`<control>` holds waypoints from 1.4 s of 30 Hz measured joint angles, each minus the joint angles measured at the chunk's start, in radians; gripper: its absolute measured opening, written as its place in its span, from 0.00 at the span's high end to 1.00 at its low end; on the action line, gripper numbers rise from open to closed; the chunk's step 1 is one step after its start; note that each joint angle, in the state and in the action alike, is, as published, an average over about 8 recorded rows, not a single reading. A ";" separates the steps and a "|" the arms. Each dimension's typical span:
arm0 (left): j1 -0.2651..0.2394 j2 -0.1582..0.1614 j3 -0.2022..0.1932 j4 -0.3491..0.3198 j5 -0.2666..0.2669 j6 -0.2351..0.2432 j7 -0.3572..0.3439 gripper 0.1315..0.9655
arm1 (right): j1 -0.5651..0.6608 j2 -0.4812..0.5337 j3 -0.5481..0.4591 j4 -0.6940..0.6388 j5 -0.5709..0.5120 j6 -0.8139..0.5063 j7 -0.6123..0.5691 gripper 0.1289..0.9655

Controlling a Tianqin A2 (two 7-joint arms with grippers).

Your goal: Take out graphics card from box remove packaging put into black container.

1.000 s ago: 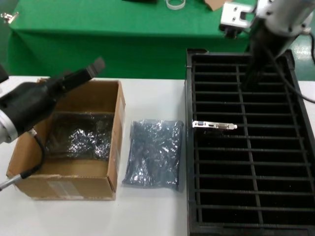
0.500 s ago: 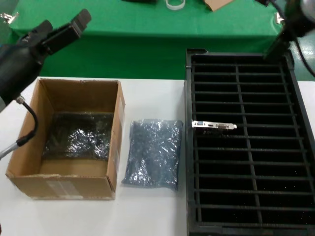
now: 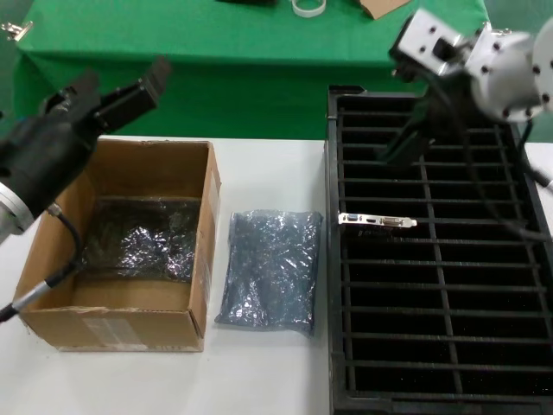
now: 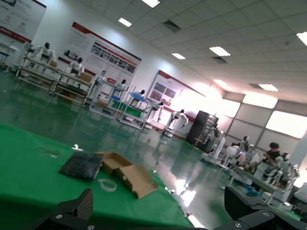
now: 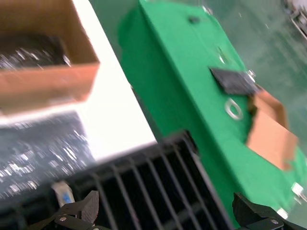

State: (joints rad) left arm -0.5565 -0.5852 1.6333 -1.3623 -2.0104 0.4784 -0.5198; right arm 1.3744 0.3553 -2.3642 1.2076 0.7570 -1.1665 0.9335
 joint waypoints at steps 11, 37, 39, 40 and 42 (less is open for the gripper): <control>0.093 0.048 -0.006 -0.040 0.035 -0.080 0.087 0.00 | -0.230 -0.009 0.128 0.066 0.175 0.195 -0.156 0.00; 0.315 0.161 -0.019 -0.135 0.119 -0.271 0.294 0.00 | -0.778 -0.031 0.433 0.222 0.590 0.660 -0.528 0.00; 0.332 0.170 -0.020 -0.142 0.126 -0.285 0.310 0.00 | -0.820 -0.033 0.456 0.234 0.622 0.696 -0.557 0.00; 0.341 0.175 -0.020 -0.145 0.129 -0.293 0.318 0.00 | -0.841 -0.034 0.468 0.240 0.638 0.714 -0.571 0.00; 0.357 0.183 -0.021 -0.153 0.135 -0.307 0.334 0.00 | -0.883 -0.036 0.491 0.252 0.670 0.749 -0.600 0.00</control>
State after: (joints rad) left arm -0.1990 -0.4020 1.6119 -1.5150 -1.8752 0.1711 -0.1859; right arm 0.4916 0.3198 -1.8731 1.4597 1.4270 -0.4172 0.3338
